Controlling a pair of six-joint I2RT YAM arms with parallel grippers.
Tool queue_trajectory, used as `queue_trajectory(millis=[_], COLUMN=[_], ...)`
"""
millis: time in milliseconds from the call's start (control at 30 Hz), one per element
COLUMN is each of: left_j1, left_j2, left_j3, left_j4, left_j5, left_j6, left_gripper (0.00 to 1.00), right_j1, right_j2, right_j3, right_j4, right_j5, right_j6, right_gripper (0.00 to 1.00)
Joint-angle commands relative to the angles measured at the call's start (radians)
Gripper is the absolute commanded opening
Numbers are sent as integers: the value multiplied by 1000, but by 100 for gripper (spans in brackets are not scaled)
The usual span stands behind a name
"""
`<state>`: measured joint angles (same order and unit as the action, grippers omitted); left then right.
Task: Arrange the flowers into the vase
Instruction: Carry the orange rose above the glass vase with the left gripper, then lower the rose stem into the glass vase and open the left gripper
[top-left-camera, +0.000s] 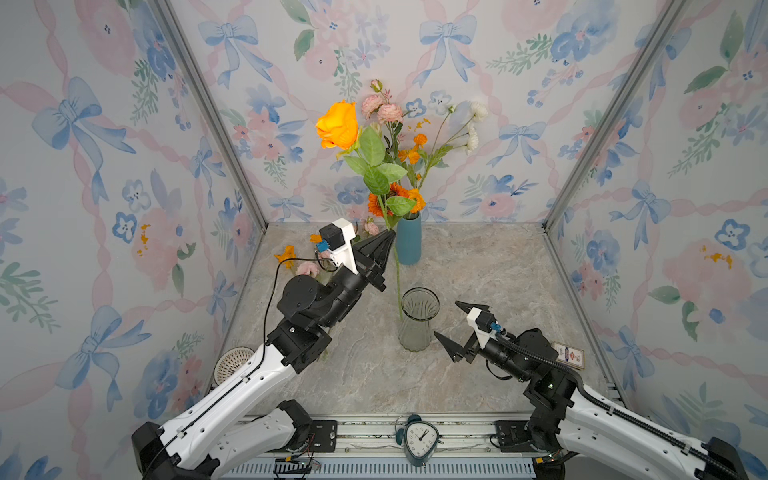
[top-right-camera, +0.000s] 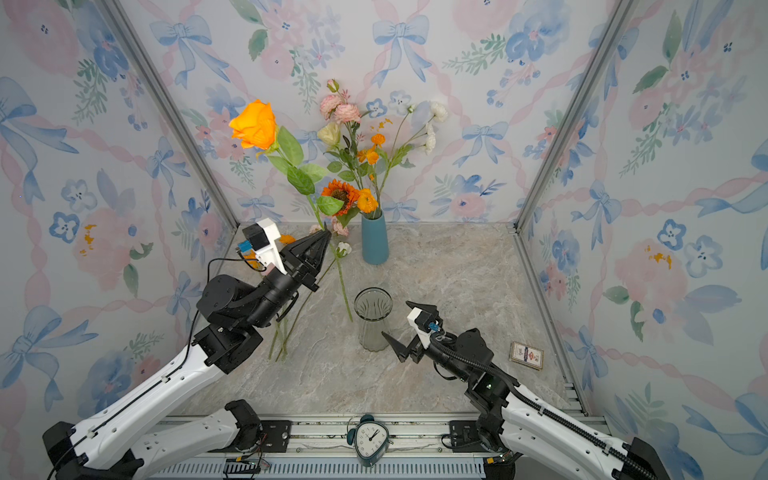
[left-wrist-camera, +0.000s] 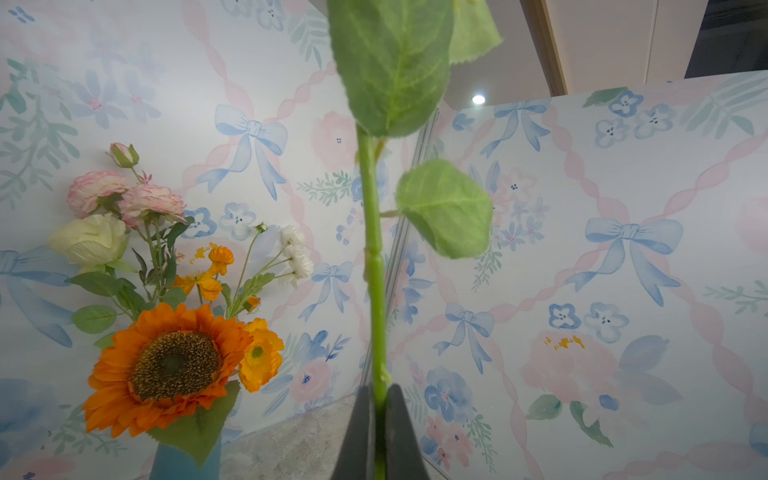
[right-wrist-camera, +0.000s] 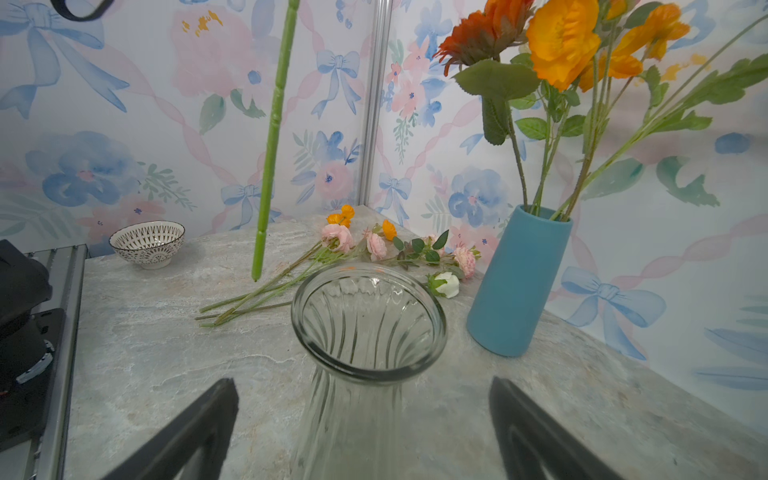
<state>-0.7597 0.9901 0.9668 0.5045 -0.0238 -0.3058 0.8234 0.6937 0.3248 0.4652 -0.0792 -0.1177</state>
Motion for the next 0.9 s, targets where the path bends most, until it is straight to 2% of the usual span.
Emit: queue_trajectory(millis=[0, 267, 367, 667, 867], left_j1=[-36, -61, -61, -61, -67], left_j2=[39, 171, 196, 279, 358], left_j3=[45, 125, 91, -33, -82], left_j4=[135, 173, 174, 169, 170], left_j5=[-48, -51, -48, 79, 113], left_j6=[60, 76, 109, 215, 256], left_gripper=[0, 0, 0, 0, 0], right_j1=[-8, -8, -8, -8, -8], right_j2=[24, 43, 41, 64, 65], right_j3=[-10, -6, -6, -4, -3], right_j4=[49, 53, 53, 64, 62], right_j5=[-34, -44, -43, -45, -42], right_j6=[20, 26, 26, 28, 26], right_gripper=[97, 97, 97, 97, 97])
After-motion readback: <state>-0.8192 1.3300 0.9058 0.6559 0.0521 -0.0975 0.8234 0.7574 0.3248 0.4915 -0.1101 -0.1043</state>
